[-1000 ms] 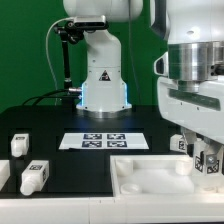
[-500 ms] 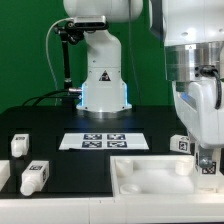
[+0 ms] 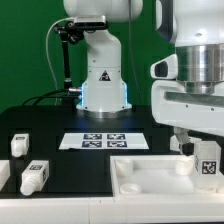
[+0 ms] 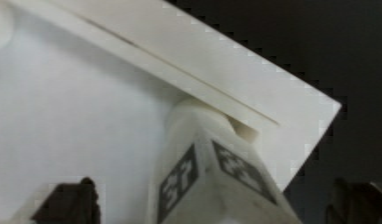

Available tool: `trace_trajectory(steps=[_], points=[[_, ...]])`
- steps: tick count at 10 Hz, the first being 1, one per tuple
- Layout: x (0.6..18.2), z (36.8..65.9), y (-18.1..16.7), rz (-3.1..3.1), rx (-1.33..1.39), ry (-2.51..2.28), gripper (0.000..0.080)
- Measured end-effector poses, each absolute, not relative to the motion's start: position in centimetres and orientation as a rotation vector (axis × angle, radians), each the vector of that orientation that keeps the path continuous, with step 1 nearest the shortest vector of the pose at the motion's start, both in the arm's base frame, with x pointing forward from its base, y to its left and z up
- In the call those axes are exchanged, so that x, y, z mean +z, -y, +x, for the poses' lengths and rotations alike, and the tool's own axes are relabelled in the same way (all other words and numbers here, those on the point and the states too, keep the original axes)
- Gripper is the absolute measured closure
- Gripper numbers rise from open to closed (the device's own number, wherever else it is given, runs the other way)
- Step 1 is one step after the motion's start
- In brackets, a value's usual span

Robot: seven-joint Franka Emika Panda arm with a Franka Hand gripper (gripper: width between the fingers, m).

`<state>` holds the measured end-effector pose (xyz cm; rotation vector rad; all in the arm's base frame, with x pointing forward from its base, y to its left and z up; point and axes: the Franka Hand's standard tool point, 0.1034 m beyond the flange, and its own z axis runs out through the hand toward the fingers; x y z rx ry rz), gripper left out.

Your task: Assemble one leg

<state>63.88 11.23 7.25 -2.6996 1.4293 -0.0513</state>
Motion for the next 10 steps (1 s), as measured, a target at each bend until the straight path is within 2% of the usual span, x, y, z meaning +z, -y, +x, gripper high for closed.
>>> trace_trajectory(steps=[3, 4, 5, 6, 8, 9, 10], points=[[7.30, 63.94, -11.18, -2.861, -0.072, -1.103, 0.0150], [7.62, 64.35, -11.30, -3.030, -0.117, -0.625, 0.0150], [7.60, 64.40, -11.16, -3.062, -0.125, -0.453, 0.0150], [7.56, 64.37, -11.14, -3.057, -0.124, -0.485, 0.0150], [7.54, 64.37, -11.14, -3.046, -0.122, -0.544, 0.0426], [7.53, 64.36, -11.16, -3.031, -0.120, -0.609, 0.0426], [7.52, 64.35, -11.11, -3.001, -0.116, -0.731, 0.0515]])
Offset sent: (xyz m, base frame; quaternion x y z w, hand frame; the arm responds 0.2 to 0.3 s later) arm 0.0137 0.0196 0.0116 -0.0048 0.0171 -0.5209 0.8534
